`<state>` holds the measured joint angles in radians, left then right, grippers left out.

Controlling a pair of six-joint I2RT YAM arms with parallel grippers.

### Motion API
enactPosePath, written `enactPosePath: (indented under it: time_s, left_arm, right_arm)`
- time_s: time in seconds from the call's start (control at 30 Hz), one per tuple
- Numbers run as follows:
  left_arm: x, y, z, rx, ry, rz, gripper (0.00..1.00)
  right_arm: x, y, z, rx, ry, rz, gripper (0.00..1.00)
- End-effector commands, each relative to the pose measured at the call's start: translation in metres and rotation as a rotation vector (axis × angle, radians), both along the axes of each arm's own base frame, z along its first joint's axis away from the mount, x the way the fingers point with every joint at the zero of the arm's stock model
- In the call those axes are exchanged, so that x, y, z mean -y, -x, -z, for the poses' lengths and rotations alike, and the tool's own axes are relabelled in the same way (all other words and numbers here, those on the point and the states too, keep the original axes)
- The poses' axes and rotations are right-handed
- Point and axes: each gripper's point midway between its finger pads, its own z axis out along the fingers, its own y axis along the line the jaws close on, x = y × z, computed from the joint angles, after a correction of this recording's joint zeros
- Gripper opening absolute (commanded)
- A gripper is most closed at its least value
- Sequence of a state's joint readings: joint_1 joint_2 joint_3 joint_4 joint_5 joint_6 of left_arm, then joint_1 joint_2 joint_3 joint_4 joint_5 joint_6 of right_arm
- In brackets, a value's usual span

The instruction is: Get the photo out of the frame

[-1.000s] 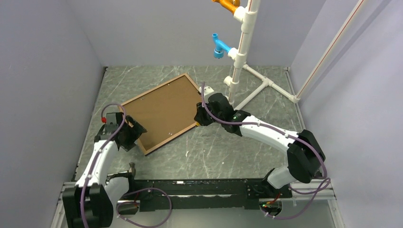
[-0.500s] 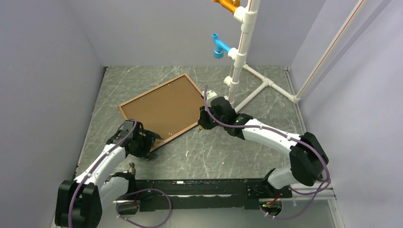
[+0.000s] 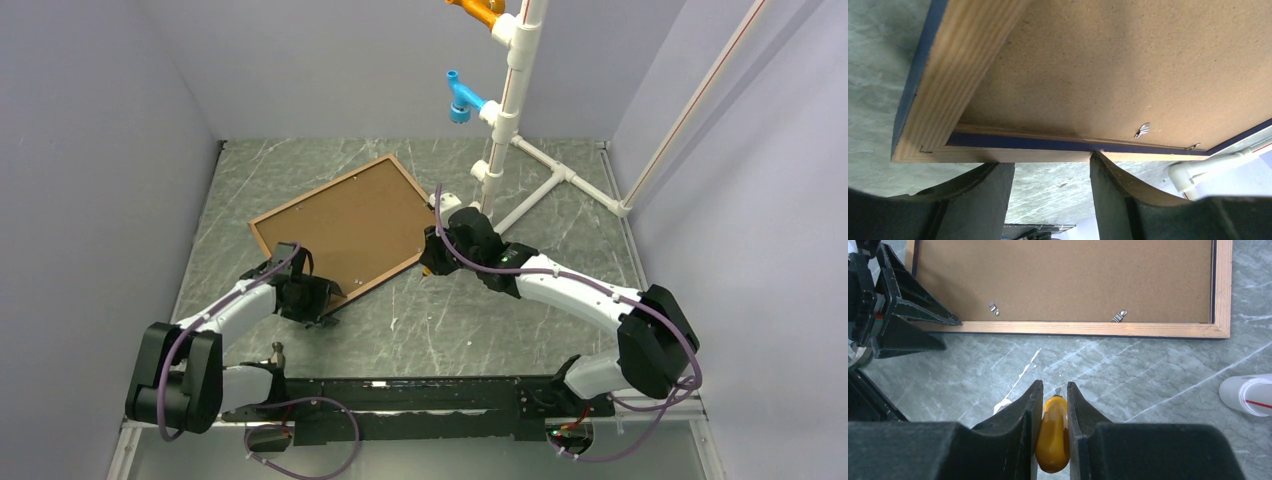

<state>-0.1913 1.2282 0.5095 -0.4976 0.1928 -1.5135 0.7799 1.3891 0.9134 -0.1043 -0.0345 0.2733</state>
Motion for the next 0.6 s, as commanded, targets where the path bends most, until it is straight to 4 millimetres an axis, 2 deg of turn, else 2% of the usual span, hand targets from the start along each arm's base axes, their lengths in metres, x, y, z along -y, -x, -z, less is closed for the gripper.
enactPosePath:
  time_s: [0.0,0.13,0.37,0.57]
  left_arm:
    - [-0.033,0.001,0.019,-0.087,-0.149,-0.162,0.59]
    - [-0.051,0.002,0.022,-0.093,-0.229,-0.135,0.54]
    - [-0.086,-0.002,0.024,-0.061,-0.353,-0.062,0.31]
    - [-0.124,-0.012,0.013,0.014,-0.447,-0.024,0.28]
  right_arm:
    - [-0.003,-0.002,-0.013,0.033,-0.044,0.000,0.00]
    - [-0.005,-0.003,-0.013,0.035,-0.045,-0.006,0.00]
    - [-0.004,-0.005,-0.008,0.036,-0.027,-0.009,0.00]
    - [-0.007,-0.007,-0.004,0.032,-0.009,-0.018,0.00]
